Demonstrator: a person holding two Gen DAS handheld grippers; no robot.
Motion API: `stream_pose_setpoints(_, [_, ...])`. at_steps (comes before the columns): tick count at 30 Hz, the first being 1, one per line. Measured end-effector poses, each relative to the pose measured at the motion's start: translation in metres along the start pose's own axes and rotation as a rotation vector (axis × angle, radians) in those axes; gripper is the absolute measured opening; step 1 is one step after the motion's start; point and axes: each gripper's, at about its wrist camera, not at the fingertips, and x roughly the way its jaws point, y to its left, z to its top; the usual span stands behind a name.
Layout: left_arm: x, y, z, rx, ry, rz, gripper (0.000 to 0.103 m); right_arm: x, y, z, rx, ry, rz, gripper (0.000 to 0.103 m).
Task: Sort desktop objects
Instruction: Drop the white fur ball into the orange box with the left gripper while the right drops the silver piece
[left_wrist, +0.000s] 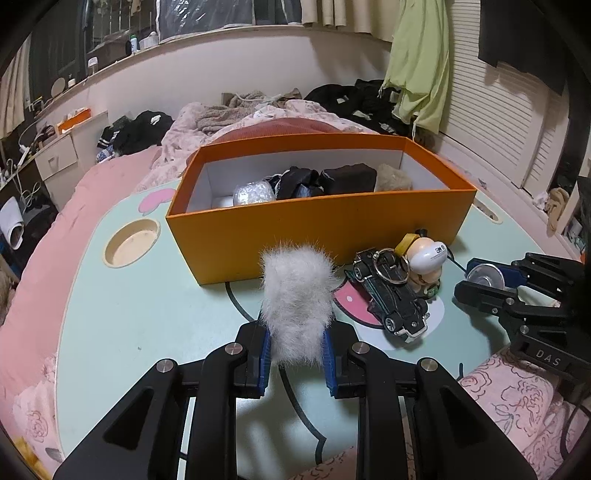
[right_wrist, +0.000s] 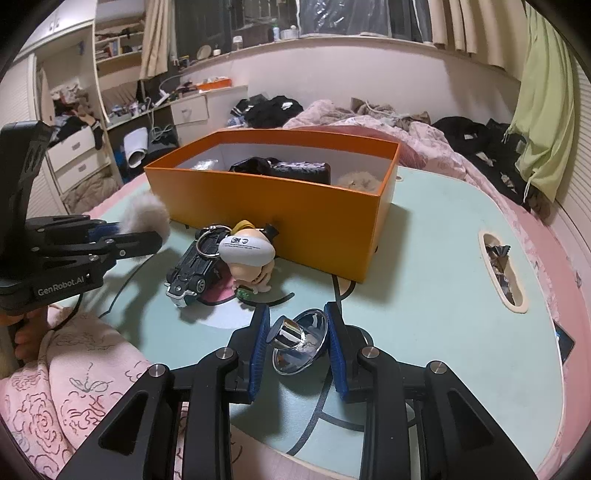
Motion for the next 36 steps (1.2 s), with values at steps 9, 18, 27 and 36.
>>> stream_pose_setpoints(9, [-0.006, -0.009, 0.010, 0.045, -0.013, -0.007, 0.024, -0.011, 0.003, 0.025, -0.049, -0.055, 0.019, 0.029])
stream_pose_setpoints(18, [0.001, -0.004, 0.094, -0.014, -0.116, -0.030, 0.026, 0.013, -0.007, 0.113, -0.001, -0.193, -0.035, 0.030])
stream_pose_setpoints(27, [0.044, 0.015, 0.068, -0.083, -0.053, 0.045, 0.076, 0.051, -0.010, 0.091, -0.033, -0.071, -0.035, 0.083])
stream_pose_setpoints(36, [0.035, 0.010, 0.062, -0.094, -0.051, 0.055, 0.076, 0.047, -0.007, 0.086, -0.051, -0.096, -0.020, 0.083])
